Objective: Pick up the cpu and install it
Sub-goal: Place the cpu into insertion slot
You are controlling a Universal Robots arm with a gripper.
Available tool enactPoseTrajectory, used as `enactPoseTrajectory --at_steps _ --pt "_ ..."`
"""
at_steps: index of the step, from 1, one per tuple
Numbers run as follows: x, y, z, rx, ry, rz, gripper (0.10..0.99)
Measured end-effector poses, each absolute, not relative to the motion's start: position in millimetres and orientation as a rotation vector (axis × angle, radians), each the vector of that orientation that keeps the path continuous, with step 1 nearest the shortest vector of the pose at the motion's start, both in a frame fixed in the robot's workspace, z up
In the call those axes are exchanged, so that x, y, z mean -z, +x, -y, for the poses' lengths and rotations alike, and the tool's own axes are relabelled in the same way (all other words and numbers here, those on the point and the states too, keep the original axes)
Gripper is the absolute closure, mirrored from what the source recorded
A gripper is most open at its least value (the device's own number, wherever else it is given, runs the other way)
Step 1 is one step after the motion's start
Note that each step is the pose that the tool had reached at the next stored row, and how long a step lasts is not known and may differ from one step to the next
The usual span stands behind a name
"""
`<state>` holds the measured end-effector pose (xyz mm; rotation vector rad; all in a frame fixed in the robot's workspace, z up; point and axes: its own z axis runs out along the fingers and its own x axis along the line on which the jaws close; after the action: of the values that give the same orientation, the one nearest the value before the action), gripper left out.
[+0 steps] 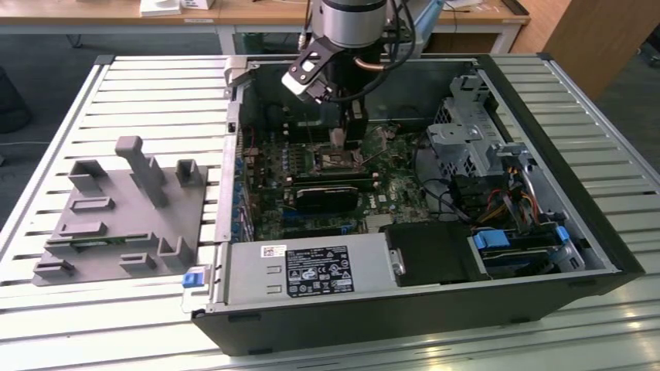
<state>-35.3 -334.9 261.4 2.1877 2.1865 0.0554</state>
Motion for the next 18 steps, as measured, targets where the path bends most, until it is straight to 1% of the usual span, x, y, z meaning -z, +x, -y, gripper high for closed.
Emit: enactPoseTrajectory --at_steps 18 --pt "-242 -35 330 -0.054 2.181 -2.192 0.553"
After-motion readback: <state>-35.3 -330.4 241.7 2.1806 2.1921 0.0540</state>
